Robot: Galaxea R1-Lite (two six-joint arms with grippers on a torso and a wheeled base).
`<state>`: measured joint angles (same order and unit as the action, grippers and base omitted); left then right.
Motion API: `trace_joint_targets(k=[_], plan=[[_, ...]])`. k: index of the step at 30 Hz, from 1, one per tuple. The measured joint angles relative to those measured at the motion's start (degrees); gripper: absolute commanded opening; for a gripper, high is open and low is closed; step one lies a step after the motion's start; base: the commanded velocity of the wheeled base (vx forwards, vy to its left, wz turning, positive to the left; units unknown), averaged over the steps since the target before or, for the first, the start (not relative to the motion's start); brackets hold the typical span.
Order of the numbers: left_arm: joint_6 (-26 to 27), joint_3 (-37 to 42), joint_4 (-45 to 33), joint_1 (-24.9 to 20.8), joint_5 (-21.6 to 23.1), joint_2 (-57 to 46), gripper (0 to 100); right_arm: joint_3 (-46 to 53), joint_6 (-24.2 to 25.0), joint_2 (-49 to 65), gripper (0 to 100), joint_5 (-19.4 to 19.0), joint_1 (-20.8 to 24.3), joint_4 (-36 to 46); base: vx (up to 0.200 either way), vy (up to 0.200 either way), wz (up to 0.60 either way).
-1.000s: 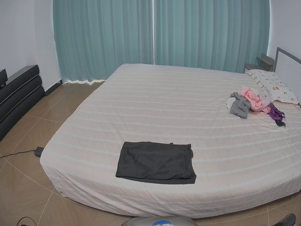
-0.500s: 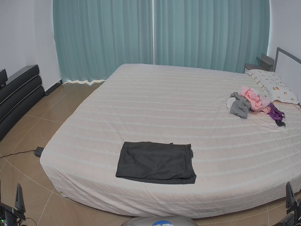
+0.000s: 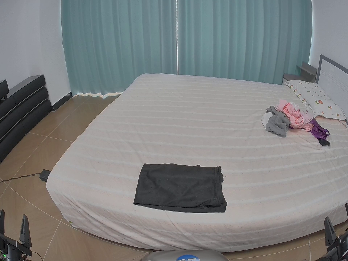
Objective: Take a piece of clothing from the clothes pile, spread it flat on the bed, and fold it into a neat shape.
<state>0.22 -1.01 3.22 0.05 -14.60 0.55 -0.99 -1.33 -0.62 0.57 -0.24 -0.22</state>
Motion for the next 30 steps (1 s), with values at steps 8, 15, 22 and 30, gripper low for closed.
trace_joint_targets(k=[8, 15, 22, 30], plan=[[-1.88, 0.02, -0.16, -0.02, 0.21, 0.02, 100, 0.00, -0.12, -0.04, 100, -0.57, 0.00, 0.27, 0.000, 0.000, 0.00], [-5.77, 0.00, -0.16, -0.07, 0.24, 0.05, 100, 0.00, 0.27, -0.06, 100, -0.57, 0.13, 0.24, 0.000, 0.000, 0.00], [-1.99, 0.00, -0.24, -0.05, 2.27, 0.09, 100, -0.02, 0.40, -0.09, 100, -0.57, 0.17, 0.20, 0.000, 0.000, 0.00], [-6.27, 0.00, -0.77, -0.05, 7.57, 0.13, 100, -0.02, 1.71, -0.11, 100, -0.60, 0.15, 0.06, 0.000, 0.000, 0.00]])
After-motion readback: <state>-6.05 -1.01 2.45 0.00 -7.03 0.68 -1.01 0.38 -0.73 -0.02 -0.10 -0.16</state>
